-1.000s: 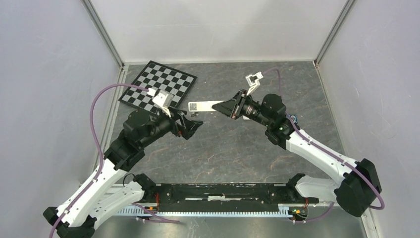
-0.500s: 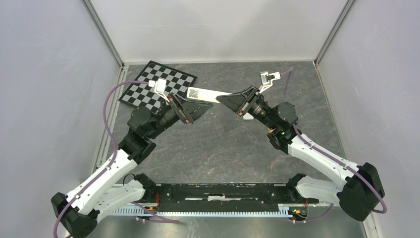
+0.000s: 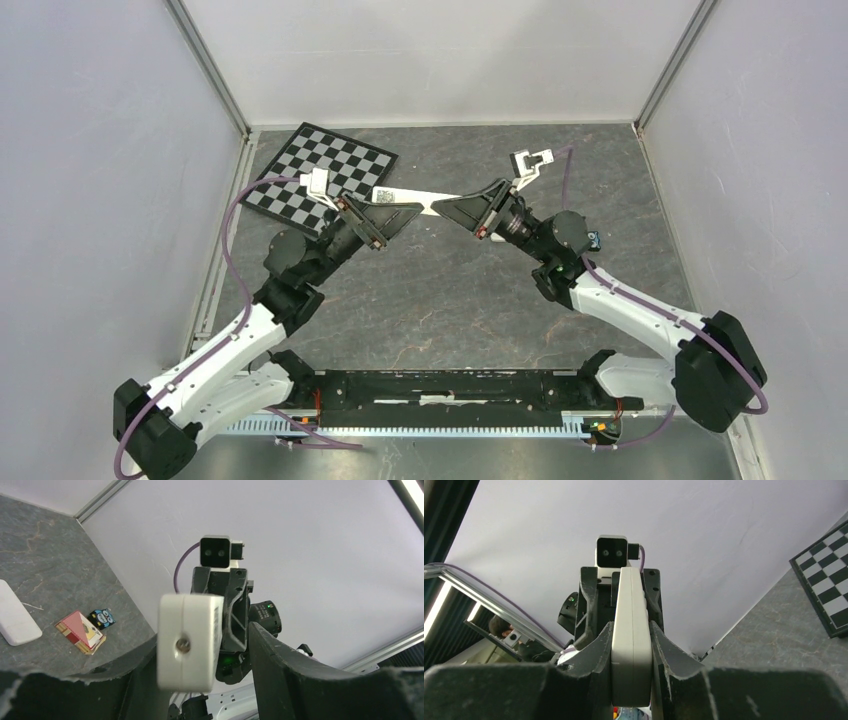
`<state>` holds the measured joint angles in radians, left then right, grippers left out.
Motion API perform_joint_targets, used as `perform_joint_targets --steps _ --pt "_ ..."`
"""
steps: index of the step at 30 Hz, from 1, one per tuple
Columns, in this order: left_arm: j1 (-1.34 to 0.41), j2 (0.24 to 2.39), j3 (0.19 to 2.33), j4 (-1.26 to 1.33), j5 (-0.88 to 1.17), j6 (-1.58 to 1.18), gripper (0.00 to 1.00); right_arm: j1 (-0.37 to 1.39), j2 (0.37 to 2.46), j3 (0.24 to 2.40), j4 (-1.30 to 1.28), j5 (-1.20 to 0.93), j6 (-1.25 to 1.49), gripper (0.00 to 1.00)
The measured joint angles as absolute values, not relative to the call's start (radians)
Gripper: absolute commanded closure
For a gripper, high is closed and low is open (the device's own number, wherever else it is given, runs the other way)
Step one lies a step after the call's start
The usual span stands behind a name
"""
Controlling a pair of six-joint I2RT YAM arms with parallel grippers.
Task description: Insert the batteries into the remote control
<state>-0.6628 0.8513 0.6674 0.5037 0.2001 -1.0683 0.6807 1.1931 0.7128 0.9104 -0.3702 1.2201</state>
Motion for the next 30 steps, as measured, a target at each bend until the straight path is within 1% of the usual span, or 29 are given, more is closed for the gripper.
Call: perform_joint_targets --steps 2,5,8,10,11,12,13,15,16,18,20,21,27,28,30 --pt "-0.663 0.854 0.661 0.526 0.188 -1.079 0.36 0.681 1.207 0.704 0.929 -0.383 1.246 0.92" --pt "-0.663 0.862 0.657 0.565 0.174 -1.085 0.45 0.683 1.225 0.693 0.957 -0.392 1.284 0.92" --pt "-0.663 0.867 0.646 0.588 0.161 -1.093 0.61 0.685 1.230 0.691 0.977 -0.396 1.306 0.92" --pt "-0.662 0.871 0.646 0.592 0.159 -1.097 0.77 0.685 1.230 0.691 0.986 -0.396 1.314 0.92" --pt "-0.662 0.872 0.645 0.592 0.159 -1.099 0.87 0.685 1.230 0.691 0.991 -0.396 1.316 0.92" --pt "-0.662 0.873 0.644 0.593 0.160 -1.100 0.94 0.685 1.230 0.691 0.993 -0.394 1.309 0.90" --pt "-0.662 0.873 0.644 0.593 0.160 -1.100 0.98 0.685 1.230 0.690 0.993 -0.395 1.308 0.82" --pt "-0.662 0.872 0.640 0.590 0.159 -1.099 0.98 0.685 1.230 0.690 0.986 -0.395 1.300 0.57" --pt "-0.662 0.870 0.639 0.583 0.159 -1.099 0.98 0.685 1.230 0.690 0.981 -0.396 1.294 0.42" --pt "-0.659 0.865 0.638 0.564 0.160 -1.098 0.98 0.685 1.227 0.689 0.951 -0.394 1.262 0.28" --pt "-0.657 0.857 0.638 0.542 0.168 -1.097 0.98 0.685 1.223 0.684 0.920 -0.391 1.229 0.23" --pt "-0.656 0.856 0.638 0.536 0.170 -1.097 0.98 0.685 1.220 0.681 0.902 -0.390 1.209 0.23" --pt "-0.645 0.884 0.648 0.496 0.225 -1.097 0.98 0.653 1.203 0.668 0.836 -0.412 1.150 0.36" --pt "-0.643 0.886 0.648 0.488 0.233 -1.097 0.98 0.646 1.196 0.665 0.828 -0.414 1.143 0.40" --pt "-0.638 0.886 0.649 0.472 0.245 -1.097 0.98 0.631 1.179 0.661 0.807 -0.422 1.128 0.53"
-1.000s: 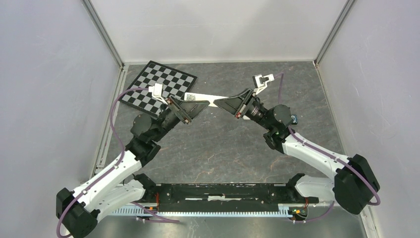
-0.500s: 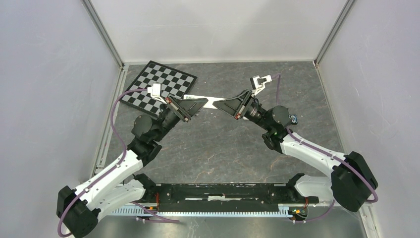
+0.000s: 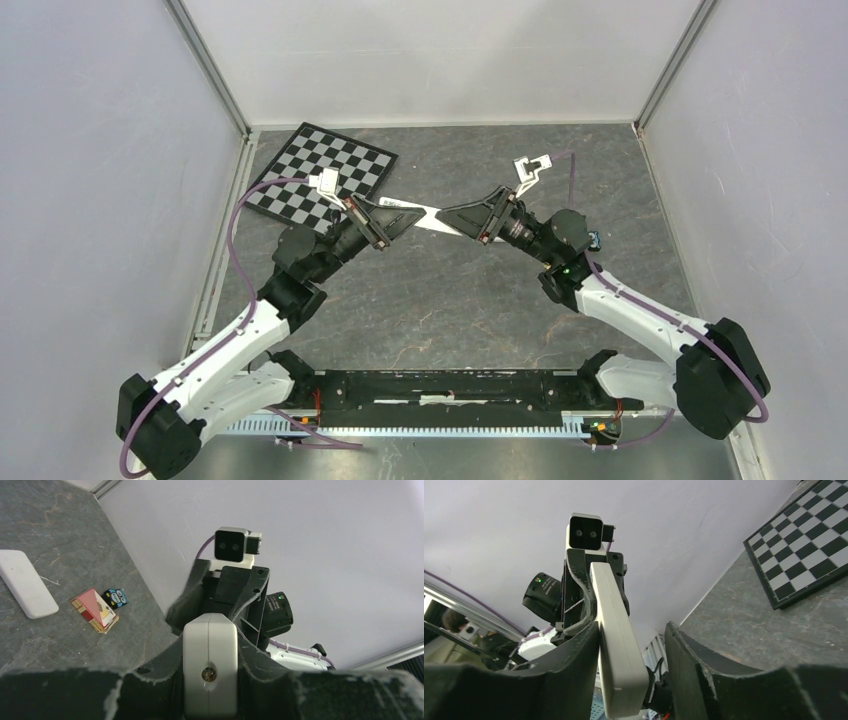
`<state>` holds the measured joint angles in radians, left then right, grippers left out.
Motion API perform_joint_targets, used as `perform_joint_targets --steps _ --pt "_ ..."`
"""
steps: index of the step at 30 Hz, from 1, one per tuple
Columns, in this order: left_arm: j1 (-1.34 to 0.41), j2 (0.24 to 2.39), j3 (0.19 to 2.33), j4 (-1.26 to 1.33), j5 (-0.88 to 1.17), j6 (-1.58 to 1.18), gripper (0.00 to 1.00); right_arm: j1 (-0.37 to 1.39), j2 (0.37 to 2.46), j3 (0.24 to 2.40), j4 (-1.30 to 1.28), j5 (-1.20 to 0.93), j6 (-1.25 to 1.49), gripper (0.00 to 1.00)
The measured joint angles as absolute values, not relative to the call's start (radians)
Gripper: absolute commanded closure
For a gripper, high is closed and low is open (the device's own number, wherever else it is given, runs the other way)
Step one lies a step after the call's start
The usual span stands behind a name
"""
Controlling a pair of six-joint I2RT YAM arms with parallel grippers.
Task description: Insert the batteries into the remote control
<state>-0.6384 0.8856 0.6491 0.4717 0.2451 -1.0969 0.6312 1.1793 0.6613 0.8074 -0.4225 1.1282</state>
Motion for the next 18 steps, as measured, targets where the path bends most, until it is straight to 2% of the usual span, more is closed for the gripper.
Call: perform_joint_targets --steps 4,8,15,18 --pt "-0.632 0.887 0.650 0.443 0.251 -1.098 0.98 0.619 1.162 0.661 0.786 -0.450 1.111 0.65" --pt "-0.627 0.891 0.672 0.415 0.269 -1.103 0.98 0.609 1.161 0.657 0.801 -0.476 1.121 0.70" --pt "-0.623 0.890 0.691 0.382 0.276 -1.103 0.98 0.603 1.159 0.641 0.843 -0.497 1.117 0.71" --pt "-0.623 0.890 0.697 0.353 0.276 -1.103 0.98 0.600 1.158 0.628 0.847 -0.500 1.113 0.65"
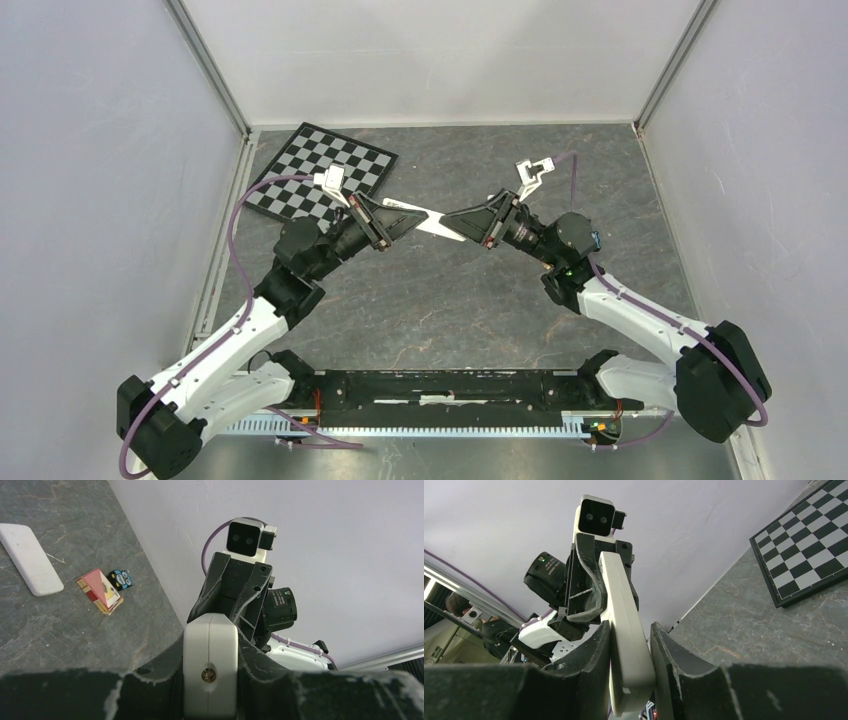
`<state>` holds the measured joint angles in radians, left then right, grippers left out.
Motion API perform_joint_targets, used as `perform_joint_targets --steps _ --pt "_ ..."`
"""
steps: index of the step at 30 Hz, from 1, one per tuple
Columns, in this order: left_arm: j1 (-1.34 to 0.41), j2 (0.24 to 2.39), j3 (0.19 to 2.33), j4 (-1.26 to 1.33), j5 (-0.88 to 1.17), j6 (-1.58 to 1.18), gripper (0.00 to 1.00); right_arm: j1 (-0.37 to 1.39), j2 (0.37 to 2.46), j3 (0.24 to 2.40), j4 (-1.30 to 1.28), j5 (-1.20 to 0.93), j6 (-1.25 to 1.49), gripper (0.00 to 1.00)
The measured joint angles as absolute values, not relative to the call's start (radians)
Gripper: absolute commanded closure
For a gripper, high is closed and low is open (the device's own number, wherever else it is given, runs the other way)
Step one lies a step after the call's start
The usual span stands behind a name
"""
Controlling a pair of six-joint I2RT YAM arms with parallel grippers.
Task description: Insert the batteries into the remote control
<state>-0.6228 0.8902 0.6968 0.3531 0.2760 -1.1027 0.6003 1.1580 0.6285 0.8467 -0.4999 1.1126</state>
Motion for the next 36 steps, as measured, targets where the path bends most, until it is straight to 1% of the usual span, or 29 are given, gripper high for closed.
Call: perform_joint_targets --steps 3,6,10,16,22,27,33,36 --pt "-0.623 0.890 0.715 0.300 0.273 -1.102 0.98 0.600 1.154 0.627 0.822 -0.496 1.095 0.57" --pt "-0.619 0.890 0.723 0.251 0.264 -1.098 0.98 0.598 1.149 0.627 0.778 -0.487 1.056 0.52" --pt "-0.605 0.890 0.725 0.202 0.245 -1.097 0.98 0.587 1.150 0.627 0.704 -0.464 1.018 0.49" --pt "-0.601 0.891 0.726 0.174 0.237 -1.097 0.98 0.584 1.160 0.627 0.672 -0.459 1.006 0.36" --pt "-0.601 0.894 0.727 0.157 0.216 -1.075 0.98 0.580 1.180 0.630 0.649 -0.471 1.025 0.32" --pt "-0.601 0.911 0.727 0.150 0.182 -1.048 0.98 0.580 1.193 0.636 0.588 -0.492 1.044 0.24" --pt "-0.601 0.940 0.727 0.152 0.156 -1.021 0.98 0.580 1.196 0.625 0.560 -0.505 1.077 0.25" --pt "-0.601 0.954 0.727 0.150 0.154 -1.005 0.98 0.580 1.202 0.614 0.560 -0.504 1.085 0.23"
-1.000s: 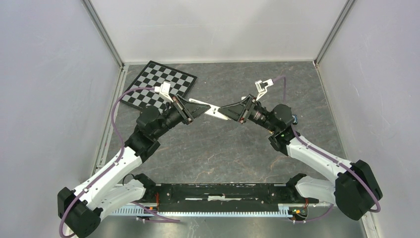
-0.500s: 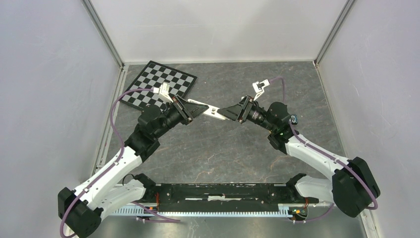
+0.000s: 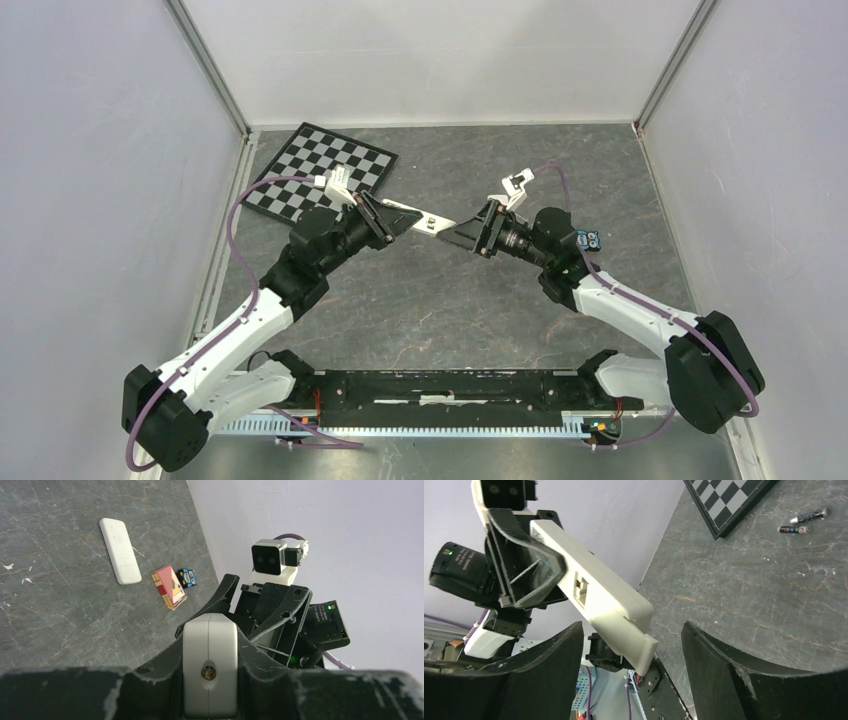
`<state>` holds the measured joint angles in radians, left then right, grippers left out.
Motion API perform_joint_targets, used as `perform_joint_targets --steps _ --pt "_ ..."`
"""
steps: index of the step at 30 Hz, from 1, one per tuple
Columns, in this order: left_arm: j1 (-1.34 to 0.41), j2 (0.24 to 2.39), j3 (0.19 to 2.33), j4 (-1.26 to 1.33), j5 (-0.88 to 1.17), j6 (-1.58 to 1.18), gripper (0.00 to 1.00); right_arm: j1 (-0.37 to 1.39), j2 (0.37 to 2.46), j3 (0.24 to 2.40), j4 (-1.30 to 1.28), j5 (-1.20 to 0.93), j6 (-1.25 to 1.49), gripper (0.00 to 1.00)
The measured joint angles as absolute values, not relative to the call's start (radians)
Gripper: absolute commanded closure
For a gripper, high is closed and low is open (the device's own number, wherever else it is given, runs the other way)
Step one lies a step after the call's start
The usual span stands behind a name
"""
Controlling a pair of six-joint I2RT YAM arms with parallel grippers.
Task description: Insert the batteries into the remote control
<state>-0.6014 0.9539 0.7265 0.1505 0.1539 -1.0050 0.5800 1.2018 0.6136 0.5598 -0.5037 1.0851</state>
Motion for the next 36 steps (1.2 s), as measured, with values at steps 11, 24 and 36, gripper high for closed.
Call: perform_joint_targets --steps 11,24,36 --pt "-0.583 0.955 0.727 0.122 0.148 -0.964 0.98 0.553 1.210 0.572 0.553 -0.460 1.084 0.35" --pt "-0.578 0.955 0.727 0.105 0.149 -0.958 0.98 0.548 1.209 0.542 0.654 -0.459 1.129 0.70" --pt "-0.565 0.942 0.724 0.039 0.093 -0.895 0.98 0.543 1.190 0.517 0.687 -0.474 1.142 1.00"
